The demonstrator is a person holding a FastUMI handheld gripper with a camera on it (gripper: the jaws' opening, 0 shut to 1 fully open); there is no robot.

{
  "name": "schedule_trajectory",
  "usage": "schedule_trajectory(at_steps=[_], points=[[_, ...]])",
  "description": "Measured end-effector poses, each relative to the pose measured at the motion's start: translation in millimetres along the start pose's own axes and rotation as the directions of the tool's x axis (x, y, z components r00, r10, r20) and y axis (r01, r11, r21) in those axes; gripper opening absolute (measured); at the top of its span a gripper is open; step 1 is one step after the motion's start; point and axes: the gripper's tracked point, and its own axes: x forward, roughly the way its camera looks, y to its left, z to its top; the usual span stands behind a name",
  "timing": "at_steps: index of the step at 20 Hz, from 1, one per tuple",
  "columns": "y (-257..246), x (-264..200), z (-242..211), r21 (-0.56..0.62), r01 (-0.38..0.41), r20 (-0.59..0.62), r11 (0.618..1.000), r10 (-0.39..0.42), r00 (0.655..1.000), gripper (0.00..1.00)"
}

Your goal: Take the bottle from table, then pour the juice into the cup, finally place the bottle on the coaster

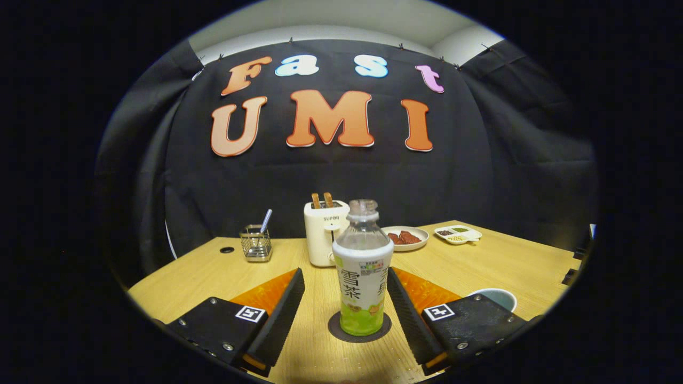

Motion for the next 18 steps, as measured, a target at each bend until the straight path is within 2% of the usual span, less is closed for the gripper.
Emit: schedule_trajectory(at_steps=[4,8,12,18], points=[[21.2,-31.5,44.8,0.009,-0.029,0.076,1.0,0.029,0.997,0.95],[42.8,-60.0,78.1,0.004,-0.051,0.098,0.999,0.051,0.994,0.95],[74.7,-91.9,123.0,0.0,-0.114,0.158,0.993,0.113,0.981,0.94],[106.6,-119.4,198.4,-0.081,-0.163,0.227,0.983,0.178,0.958,0.94]])
